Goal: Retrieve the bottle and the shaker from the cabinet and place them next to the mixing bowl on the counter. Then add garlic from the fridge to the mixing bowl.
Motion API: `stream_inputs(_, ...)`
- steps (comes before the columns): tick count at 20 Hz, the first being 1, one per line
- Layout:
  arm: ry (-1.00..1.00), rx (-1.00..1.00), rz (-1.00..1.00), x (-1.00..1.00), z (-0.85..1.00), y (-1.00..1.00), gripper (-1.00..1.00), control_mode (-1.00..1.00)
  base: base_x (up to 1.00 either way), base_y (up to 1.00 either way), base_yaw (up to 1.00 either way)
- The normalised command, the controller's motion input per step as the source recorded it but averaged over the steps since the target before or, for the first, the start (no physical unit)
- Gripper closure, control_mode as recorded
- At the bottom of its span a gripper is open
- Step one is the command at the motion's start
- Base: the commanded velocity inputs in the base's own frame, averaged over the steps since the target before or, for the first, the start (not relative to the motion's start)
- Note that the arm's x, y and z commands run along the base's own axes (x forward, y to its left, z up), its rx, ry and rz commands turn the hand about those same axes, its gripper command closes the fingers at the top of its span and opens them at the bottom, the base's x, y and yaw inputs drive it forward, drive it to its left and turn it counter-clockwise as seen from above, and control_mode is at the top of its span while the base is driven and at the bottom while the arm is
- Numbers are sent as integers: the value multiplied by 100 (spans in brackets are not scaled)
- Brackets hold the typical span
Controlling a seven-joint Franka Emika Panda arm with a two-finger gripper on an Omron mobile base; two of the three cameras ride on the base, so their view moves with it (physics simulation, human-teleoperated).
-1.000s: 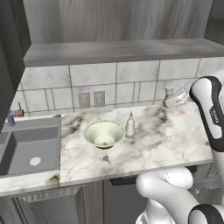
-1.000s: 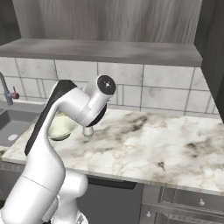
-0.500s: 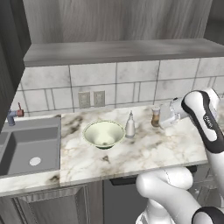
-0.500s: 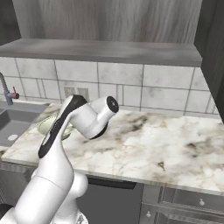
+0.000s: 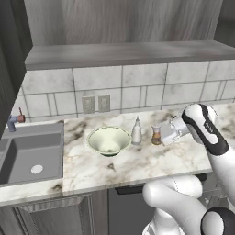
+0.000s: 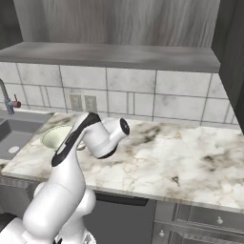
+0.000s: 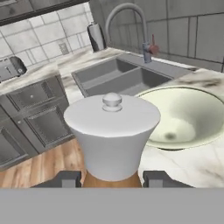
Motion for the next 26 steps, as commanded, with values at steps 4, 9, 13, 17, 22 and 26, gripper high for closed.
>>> stream_inputs(4, 5, 7, -1, 28, -73, 24, 100, -100, 0, 0, 0)
stream_inputs(9, 3, 9, -3, 18, -65, 18, 100, -100, 0, 0, 0)
stream_inputs(13, 0, 11, -2, 7, -38, 1, 100, -100, 0, 0, 0)
stream_inputs(17, 0, 2, 1, 12, -8, 0, 100, -100, 0, 0, 0)
stream_inputs(22, 0, 0, 3, 1, 0, 0, 100, -100, 0, 0, 0)
stream_inputs(26, -1, -3, 1, 0, 0, 0, 100, -100, 0, 0, 0)
